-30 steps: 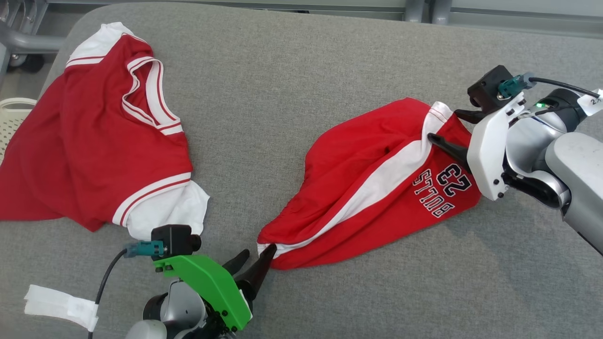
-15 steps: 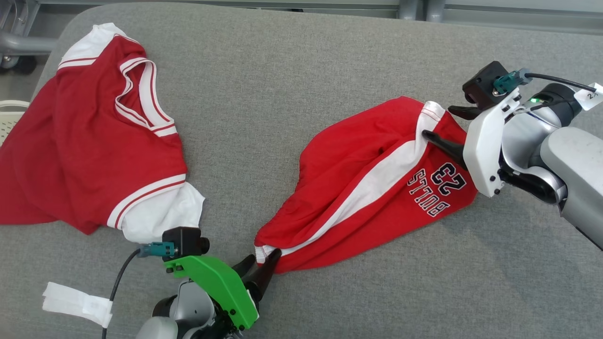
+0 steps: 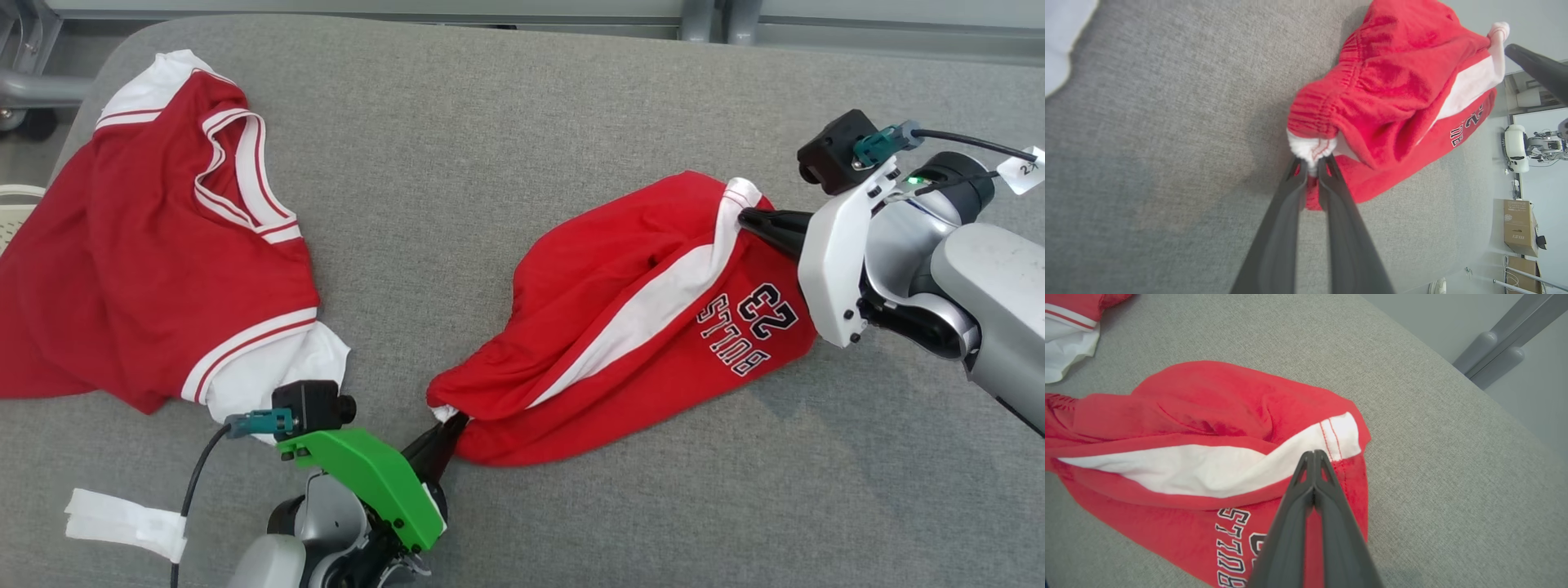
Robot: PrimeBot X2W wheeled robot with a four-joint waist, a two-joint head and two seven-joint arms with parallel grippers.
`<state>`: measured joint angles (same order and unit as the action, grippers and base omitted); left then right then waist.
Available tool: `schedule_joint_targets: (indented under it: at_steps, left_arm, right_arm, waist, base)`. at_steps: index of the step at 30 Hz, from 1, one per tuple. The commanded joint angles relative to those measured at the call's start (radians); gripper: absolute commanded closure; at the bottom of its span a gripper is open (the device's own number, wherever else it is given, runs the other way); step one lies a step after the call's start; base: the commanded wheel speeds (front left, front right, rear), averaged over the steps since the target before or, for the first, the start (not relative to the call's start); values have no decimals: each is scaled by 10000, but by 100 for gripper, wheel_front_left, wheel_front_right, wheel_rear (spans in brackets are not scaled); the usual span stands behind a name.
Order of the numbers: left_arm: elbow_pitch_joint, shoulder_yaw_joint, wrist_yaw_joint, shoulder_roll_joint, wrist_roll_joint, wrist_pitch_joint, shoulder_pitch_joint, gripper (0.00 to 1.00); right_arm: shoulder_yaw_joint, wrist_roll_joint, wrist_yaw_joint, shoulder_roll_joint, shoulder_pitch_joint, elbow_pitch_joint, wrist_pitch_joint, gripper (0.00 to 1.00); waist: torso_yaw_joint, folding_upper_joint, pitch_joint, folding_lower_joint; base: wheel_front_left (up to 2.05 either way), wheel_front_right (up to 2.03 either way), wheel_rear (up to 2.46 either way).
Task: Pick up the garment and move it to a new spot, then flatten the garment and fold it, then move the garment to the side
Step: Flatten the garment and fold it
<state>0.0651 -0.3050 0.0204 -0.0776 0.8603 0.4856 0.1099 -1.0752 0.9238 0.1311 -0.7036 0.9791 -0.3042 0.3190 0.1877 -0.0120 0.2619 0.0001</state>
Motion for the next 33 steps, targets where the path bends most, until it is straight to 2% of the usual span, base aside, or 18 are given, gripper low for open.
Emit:
schedule_joint_targets:
  at_steps: [1,8,19,24,27,28,29,30,33]
  left_arm:
    - [-104,36,-52,-60,19,4,164,100]
    - [-1133,257,-84,-297,305,127,-117,100]
    - [-3630,905,431,-669,660,364,-713,100]
    - [-4025,1213,656,-755,714,288,-982,100]
    - [-4044,1298,653,-824,719,238,-1095,100]
    - [-4036,1286,630,-822,722,249,-1129,100]
    - [-4036,1286,630,-822,722,249,-1129,100]
    - [-4040,1275,619,-822,729,247,-1140,100]
    - [-4008,1202,563,-814,674,238,-1007,100]
  right_arm:
    - [-29,109,-6,-57,92,53,-101,100]
    - [101,492,-6,-378,-40,389,-661,100]
    - [1015,931,-6,-1194,-791,1469,-1518,100]
    - [1671,1034,-5,-1540,-1796,2059,-1831,100]
    - [1929,691,-6,-1471,-2414,2021,-1886,100]
    - [1965,491,-5,-1396,-2593,1936,-1862,6]
    - [1965,491,-5,-1396,-2593,1936,-1862,6]
    - [1985,326,-5,-1284,-2734,1878,-1780,0]
    - [2240,-254,-5,-861,-2898,1574,-1786,0]
  waist:
    - [-29,120,-33,-1]
    - [-175,120,-197,-1]
    - [-514,120,-450,-1]
    - [-725,120,-407,-1]
    - [-863,120,-276,-1]
    - [-878,120,-232,-1]
    - [-878,120,-232,-1]
    - [-895,120,-155,-1]
    - [-841,120,31,-1]
  base:
    - [0,0,0]
    - [0,0,0]
    - [0,0,0]
    - [0,0,0]
    - [0,0,0]
    - [0,0,0]
    - [0,0,0]
    - [0,0,0]
    - [0,0,0]
